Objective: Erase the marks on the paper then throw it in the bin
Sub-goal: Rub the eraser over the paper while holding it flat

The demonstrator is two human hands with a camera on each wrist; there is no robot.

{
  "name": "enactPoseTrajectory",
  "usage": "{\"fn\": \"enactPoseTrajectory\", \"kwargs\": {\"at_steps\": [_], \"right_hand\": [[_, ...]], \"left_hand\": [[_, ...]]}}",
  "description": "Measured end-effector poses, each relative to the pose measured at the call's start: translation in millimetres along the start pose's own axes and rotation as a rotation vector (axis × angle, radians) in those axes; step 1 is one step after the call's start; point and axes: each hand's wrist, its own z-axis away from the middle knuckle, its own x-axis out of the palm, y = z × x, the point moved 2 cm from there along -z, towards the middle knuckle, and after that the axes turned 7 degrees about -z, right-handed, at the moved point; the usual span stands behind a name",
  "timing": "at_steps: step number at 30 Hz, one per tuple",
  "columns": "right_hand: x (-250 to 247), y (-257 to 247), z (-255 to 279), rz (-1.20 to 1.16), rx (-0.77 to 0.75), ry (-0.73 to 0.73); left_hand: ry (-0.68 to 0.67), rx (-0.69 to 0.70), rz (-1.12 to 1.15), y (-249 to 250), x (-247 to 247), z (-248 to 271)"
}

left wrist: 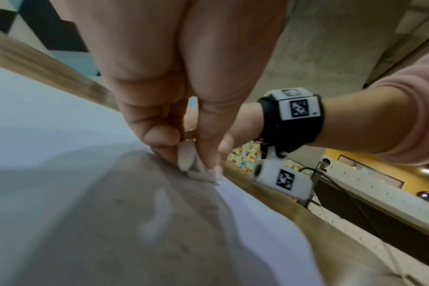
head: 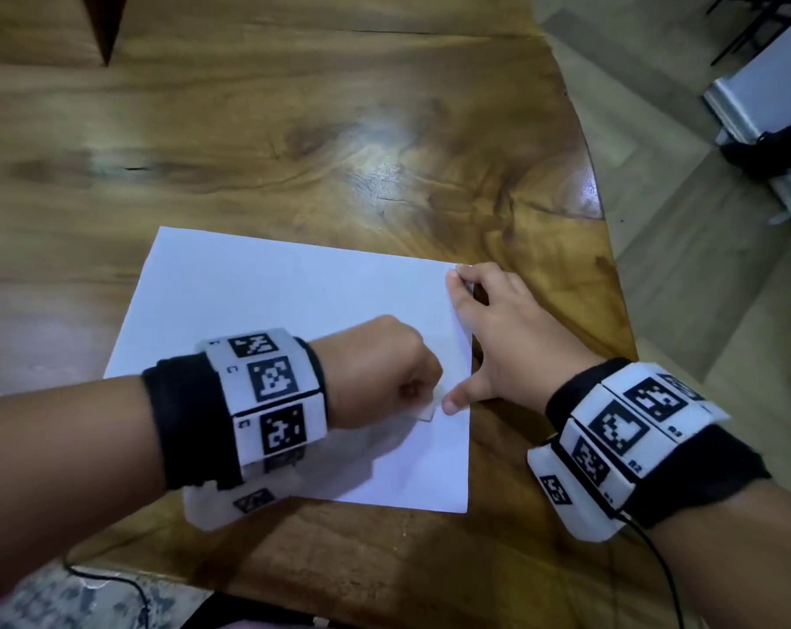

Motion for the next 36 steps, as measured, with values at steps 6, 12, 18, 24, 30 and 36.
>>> {"fn": "enactPoseTrajectory", "kwargs": {"at_steps": [6,12,18,24,30,36], "right_hand": [[-1.4,-1.7,0.6,0.014,0.006,-0.005],[-0.5,-1.2,0.4,-0.004,0.010,-0.008],[-1.0,-2.5,0.6,0.020,0.018,-0.006],[-0.5,-1.4,0.3,-0.003,0.012,-0.009],[-1.1,-3.1,0.5,0.018,0.021,-0.015],[-1.9,-2.5,0.6,-0.008,0.022,-0.022]], "left_hand": [[0.183,-0.233,-0.013,-24.3,-28.2,-34.6],[-0.003,-0.024,-0.016,-3.4,-1.9,0.7],[0.142,-0.250,-0.023,-30.1,-31.5,-30.6],[0.006,-0.069,0.037,-15.2,2.0,18.1],[0.193,-0.221,0.005,-36.9,-30.8,-22.5],[-0.068,-0.086,0.016,-24.5,-3.5,17.3]]}}
